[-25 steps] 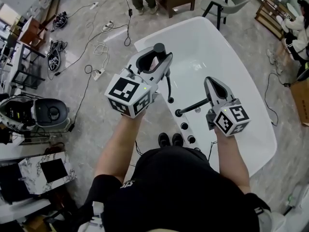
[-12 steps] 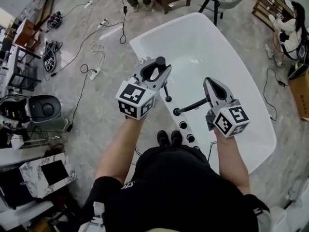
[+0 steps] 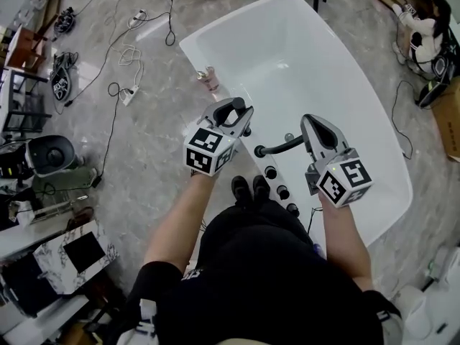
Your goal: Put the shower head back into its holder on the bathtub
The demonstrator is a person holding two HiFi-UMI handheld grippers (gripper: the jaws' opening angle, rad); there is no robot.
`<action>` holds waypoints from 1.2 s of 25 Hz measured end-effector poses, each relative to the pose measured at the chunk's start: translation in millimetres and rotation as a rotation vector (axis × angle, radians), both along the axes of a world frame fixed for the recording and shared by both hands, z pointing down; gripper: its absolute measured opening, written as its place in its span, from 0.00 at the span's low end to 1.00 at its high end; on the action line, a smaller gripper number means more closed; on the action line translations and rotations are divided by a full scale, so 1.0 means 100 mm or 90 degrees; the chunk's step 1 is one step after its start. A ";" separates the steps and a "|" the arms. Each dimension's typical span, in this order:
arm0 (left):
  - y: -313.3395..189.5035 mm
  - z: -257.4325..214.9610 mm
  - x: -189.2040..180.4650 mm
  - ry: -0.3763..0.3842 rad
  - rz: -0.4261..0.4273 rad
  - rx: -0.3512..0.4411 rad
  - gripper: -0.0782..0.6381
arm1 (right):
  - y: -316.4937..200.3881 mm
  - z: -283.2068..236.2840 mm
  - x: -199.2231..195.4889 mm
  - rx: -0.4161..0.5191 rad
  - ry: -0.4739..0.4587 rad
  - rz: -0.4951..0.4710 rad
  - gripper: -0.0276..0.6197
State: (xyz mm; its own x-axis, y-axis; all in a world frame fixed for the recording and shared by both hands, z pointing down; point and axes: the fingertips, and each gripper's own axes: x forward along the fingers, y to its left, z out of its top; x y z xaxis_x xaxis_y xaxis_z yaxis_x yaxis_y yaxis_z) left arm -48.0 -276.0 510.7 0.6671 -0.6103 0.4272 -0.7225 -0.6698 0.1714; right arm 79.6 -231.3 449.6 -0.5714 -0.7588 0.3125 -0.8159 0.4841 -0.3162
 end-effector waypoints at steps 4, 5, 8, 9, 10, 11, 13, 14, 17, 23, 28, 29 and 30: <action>0.06 0.41 0.03 -0.018 0.007 -0.042 0.31 | 0.02 0.15 0.09 -0.015 0.004 0.014 0.06; 0.07 0.53 0.03 -0.026 0.008 -0.054 0.31 | 0.02 0.18 0.11 -0.017 0.004 0.018 0.06; 0.12 0.84 0.02 -0.047 0.009 -0.087 0.31 | 0.04 0.26 0.15 -0.025 0.004 0.021 0.07; 0.13 0.92 0.02 -0.051 0.009 -0.096 0.31 | 0.05 0.29 0.15 -0.029 0.003 0.020 0.06; 0.15 1.00 0.02 -0.054 0.009 -0.105 0.31 | 0.08 0.31 0.16 -0.034 0.003 0.020 0.06; 0.16 1.07 0.02 -0.057 0.010 -0.112 0.31 | 0.10 0.34 0.16 -0.040 0.003 0.019 0.06; 0.18 1.22 0.03 -0.064 0.010 -0.124 0.32 | 0.15 0.41 0.14 -0.050 0.005 0.014 0.06; 0.18 1.30 0.03 -0.068 0.011 -0.129 0.32 | 0.17 0.46 0.13 -0.055 0.007 0.012 0.06; 0.22 1.58 0.04 -0.079 0.011 -0.148 0.32 | 0.25 0.64 0.10 -0.072 0.014 0.004 0.06; 0.29 1.94 0.04 -0.095 0.019 -0.173 0.33 | 0.37 0.74 0.09 -0.090 0.011 0.003 0.06; 0.29 2.16 -0.01 -0.110 0.015 -0.195 0.33 | 0.44 0.79 0.09 -0.101 0.015 0.002 0.06; 0.29 2.18 -0.02 -0.110 0.014 -0.198 0.33 | 0.45 0.79 0.09 -0.103 0.016 0.002 0.06; 0.29 2.20 -0.02 -0.108 0.013 -0.201 0.33 | 0.47 0.79 0.09 -0.104 0.016 0.002 0.06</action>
